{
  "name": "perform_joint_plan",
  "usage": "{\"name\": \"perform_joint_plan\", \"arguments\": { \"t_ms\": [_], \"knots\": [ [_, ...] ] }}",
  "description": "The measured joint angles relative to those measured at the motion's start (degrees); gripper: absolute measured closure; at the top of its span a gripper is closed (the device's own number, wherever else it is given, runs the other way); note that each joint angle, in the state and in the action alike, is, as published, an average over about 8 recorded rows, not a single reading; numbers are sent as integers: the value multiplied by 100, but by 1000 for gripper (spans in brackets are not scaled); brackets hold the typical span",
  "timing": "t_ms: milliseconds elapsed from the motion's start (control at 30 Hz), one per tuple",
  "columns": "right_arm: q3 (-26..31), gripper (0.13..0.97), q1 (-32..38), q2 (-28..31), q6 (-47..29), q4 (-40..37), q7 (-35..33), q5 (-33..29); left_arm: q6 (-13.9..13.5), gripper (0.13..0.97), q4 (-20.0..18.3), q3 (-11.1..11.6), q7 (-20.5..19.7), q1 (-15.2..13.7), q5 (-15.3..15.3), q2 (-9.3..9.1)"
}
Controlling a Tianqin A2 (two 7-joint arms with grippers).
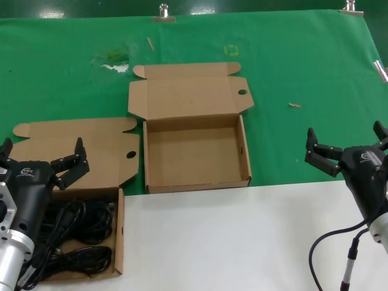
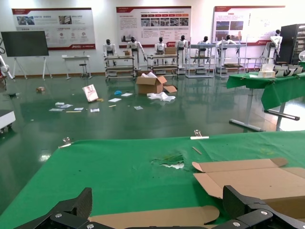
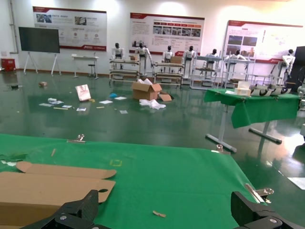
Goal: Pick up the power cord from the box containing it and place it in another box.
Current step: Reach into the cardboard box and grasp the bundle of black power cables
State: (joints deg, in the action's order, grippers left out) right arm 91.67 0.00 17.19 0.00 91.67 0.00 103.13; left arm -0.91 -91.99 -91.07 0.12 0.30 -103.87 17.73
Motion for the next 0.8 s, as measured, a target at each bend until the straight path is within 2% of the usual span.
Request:
{"name": "perform_joint_plan", "arguments": {
  "t_ms": [800],
  "knots": [
    [0, 129, 0, 0, 0, 0, 0, 0, 0, 132, 0, 0, 0, 0, 0, 0]
  ]
}}
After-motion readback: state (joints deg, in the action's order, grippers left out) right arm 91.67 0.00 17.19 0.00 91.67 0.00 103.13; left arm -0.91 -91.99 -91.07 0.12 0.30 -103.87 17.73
